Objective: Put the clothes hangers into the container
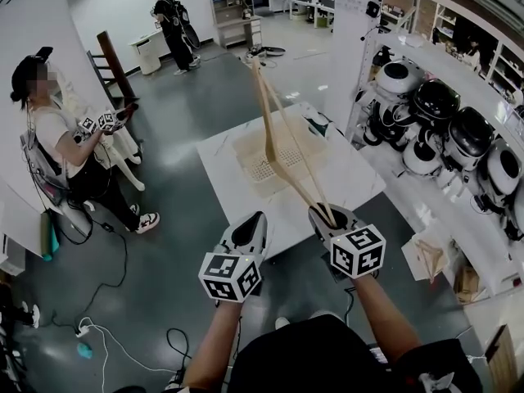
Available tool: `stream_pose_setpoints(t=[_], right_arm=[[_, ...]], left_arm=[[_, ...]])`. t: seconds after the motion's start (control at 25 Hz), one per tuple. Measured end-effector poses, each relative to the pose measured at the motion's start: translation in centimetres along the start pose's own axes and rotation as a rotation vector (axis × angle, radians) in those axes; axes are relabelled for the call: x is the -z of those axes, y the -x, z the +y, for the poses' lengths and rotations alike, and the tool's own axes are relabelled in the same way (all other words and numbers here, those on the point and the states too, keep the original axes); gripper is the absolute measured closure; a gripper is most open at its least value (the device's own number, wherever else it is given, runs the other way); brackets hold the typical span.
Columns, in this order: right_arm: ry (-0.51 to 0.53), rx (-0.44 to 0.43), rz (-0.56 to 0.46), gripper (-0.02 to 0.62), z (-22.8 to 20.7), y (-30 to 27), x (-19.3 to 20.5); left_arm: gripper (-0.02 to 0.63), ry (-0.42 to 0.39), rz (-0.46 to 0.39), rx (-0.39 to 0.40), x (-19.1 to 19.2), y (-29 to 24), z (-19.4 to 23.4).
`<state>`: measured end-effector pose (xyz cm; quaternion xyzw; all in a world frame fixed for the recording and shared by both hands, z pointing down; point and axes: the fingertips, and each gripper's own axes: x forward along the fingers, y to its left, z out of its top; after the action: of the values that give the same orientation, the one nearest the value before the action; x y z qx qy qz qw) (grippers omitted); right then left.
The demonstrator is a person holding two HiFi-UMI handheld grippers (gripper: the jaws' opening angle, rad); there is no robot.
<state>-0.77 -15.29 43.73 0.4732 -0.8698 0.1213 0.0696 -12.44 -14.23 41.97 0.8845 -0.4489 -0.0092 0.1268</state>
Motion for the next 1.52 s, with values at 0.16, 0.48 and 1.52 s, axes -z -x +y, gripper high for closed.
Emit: stream_pose_setpoints(t=[0.16, 0.48, 1.52], right_arm=[[-0.004, -0.001, 0.004, 0.531, 0.3, -0.1, 0.2], [-0.001, 0.0, 0.005, 0.531, 0.5, -0.6, 0.0], [0.0, -0.049, 0.021, 0.531, -6.2, -5.8, -1.5]], left_arm=[[0.603, 0.009, 0.001, -0.004, 0.1, 0.3, 0.4], [0.601, 0.012, -0.003, -0.005, 0.0, 0.8, 0.7], [0.601, 0.009, 0.002, -0.032, -0.9, -7.9, 2.4]])
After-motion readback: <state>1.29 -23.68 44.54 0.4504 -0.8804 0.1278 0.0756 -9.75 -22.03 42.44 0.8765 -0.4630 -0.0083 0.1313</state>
